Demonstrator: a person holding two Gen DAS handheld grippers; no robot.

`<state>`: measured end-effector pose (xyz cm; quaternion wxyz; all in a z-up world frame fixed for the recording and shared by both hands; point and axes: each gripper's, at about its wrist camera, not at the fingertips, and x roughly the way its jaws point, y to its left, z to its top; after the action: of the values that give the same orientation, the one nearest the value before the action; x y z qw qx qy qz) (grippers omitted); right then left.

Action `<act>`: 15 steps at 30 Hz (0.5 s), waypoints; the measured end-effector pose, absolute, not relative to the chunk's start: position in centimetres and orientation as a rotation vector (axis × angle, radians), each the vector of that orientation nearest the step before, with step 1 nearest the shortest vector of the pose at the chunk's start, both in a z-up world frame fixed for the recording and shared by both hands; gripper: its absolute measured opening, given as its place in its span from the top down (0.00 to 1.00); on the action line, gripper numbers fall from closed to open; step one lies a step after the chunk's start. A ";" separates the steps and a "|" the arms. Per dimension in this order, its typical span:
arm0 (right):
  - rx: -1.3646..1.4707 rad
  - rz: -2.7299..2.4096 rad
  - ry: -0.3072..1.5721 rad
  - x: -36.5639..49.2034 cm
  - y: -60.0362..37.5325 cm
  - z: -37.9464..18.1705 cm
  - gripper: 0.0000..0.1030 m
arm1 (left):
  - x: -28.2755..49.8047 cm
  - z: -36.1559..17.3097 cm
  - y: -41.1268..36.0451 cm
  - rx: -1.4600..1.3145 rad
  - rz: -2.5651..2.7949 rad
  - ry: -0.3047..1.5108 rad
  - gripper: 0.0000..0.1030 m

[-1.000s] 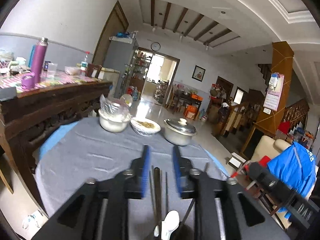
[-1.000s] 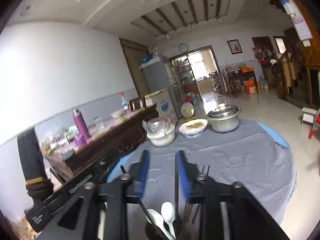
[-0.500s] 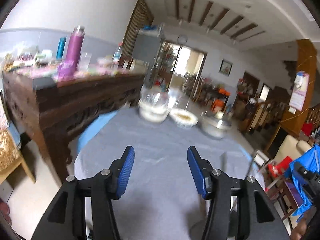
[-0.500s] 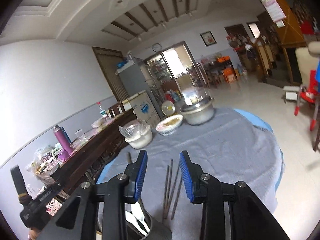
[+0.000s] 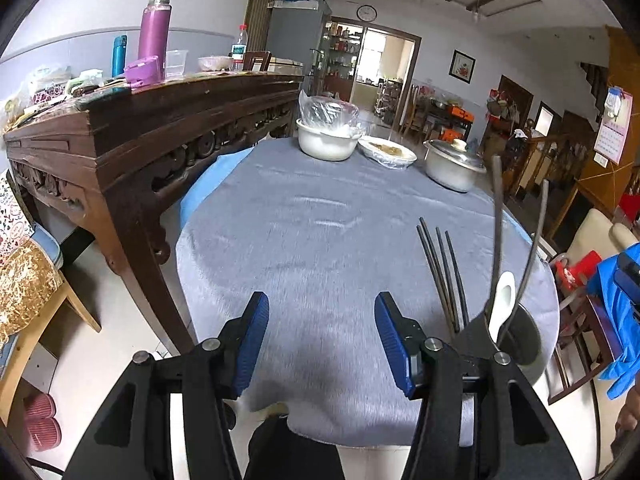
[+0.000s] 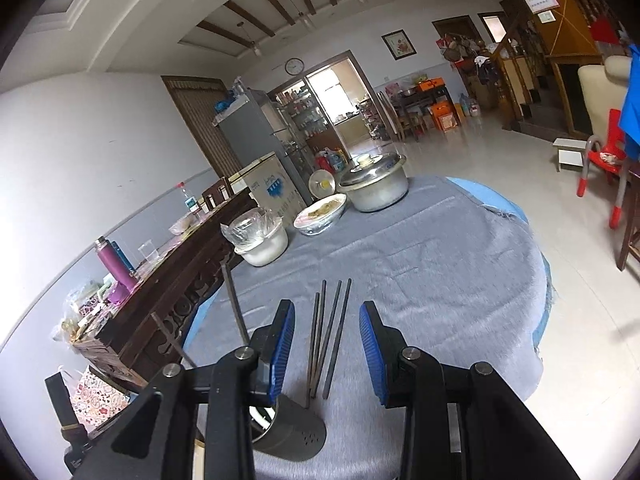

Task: Organize utensils
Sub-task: 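Withdraw both open tools from the cup toward the remaining chopsticks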

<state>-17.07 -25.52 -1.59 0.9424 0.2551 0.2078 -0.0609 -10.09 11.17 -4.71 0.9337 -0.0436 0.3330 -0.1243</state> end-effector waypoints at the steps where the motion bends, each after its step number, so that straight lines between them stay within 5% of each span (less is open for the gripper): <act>1: 0.515 -0.123 0.422 -17.5 -25.4 -1.3 0.65 | -10.5 -4.4 11.2 -0.088 -0.256 0.677 0.46; 6: 0.496 -0.109 0.408 -19.9 -24.6 -0.2 0.54 | -13.3 -2.8 10.7 -0.052 -0.283 0.640 0.41; 15: 0.471 -0.117 0.382 -23.6 -23.6 1.1 0.53 | -17.5 -0.6 9.9 0.014 -0.339 0.581 0.39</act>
<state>-23.58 -23.63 1.13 0.9527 0.2318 0.1880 -0.0577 -17.51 9.86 -0.58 0.9440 0.0067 0.2848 -0.1665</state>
